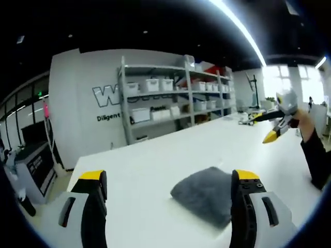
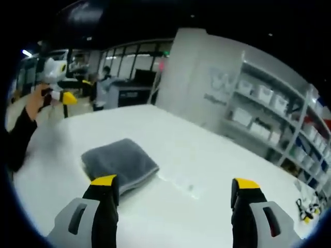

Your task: Open the folded towel by lifting each exposed corner and separating the folded layers until the towel lies flat within the target outline without major curled edges

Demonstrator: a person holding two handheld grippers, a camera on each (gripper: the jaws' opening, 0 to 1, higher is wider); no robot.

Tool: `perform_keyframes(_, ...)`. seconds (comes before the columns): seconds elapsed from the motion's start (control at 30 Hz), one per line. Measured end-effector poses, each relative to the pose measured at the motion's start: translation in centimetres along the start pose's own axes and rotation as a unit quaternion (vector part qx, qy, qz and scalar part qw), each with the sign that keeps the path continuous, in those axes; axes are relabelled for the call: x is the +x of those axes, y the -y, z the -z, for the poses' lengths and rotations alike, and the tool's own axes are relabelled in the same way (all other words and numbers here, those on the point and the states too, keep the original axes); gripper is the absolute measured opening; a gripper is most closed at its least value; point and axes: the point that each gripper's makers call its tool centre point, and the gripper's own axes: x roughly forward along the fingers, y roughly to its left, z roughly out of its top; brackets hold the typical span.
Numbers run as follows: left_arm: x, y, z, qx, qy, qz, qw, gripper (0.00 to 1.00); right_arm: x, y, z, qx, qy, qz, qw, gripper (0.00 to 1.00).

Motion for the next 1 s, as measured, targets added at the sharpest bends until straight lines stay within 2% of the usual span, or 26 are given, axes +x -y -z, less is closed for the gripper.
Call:
perform_keyframes(0.07, 0.4, 0.0, -0.2, -0.006, 0.004, 0.003, 1.0, 0.98, 0.2, 0.4, -0.8, 0.004, 0.013, 0.008, 0.9999, 0.87)
perform_keyframes(0.23, 1.3, 0.3, 0.3, 0.0, -0.005, 0.011, 0.9999, 0.97, 1.5, 0.1, -1.8, 0.009, 0.027, -0.013, 0.9995, 0.88)
perform_keyframes(0.4, 1.6, -0.3, 1.4, -0.004, -0.019, 0.013, 0.9997, 0.96, 2.9, 0.0, -1.3, 0.002, 0.014, -0.023, 0.9996, 0.89)
perform_keyframes(0.5, 2.0, -1.5, 1.1, -0.021, -0.009, -0.007, 0.9997, 0.98, 3.5, 0.6, -1.2, 0.002, 0.011, -0.02, 0.9997, 0.88)
perform_keyframes(0.77, 3.2, -1.2, 2.2, -0.03, -0.024, 0.003, 0.9993, 0.95, 4.8, 1.3, -0.5, 0.001, -0.002, -0.011, 0.9999, 0.88)
perform_keyframes(0.87, 4.2, -0.3, 4.0, -0.034, -0.048, 0.023, 0.998, 0.94, 5.4, 1.0, 0.1, -0.003, -0.015, -0.013, 0.9998, 0.88)
perform_keyframes(0.93, 5.1, 1.2, 4.3, -0.065, -0.039, 0.062, 0.9952, 0.9, 5.8, 0.8, 0.1, -0.001, -0.008, -0.017, 0.9998, 0.89)
perform_keyframes(0.97, 5.5, 2.4, 4.7, -0.089, -0.036, 0.095, 0.9908, 0.91, 6.1, 0.4, -0.1, 0.001, 0.003, -0.027, 0.9996, 0.9)
perform_keyframes(1.0, 5.9, 3.4, 5.5, -0.115, -0.047, 0.119, 0.9851, 0.93, 6.5, -0.4, 0.1, 0.027, 0.005, -0.051, 0.9983, 0.92)
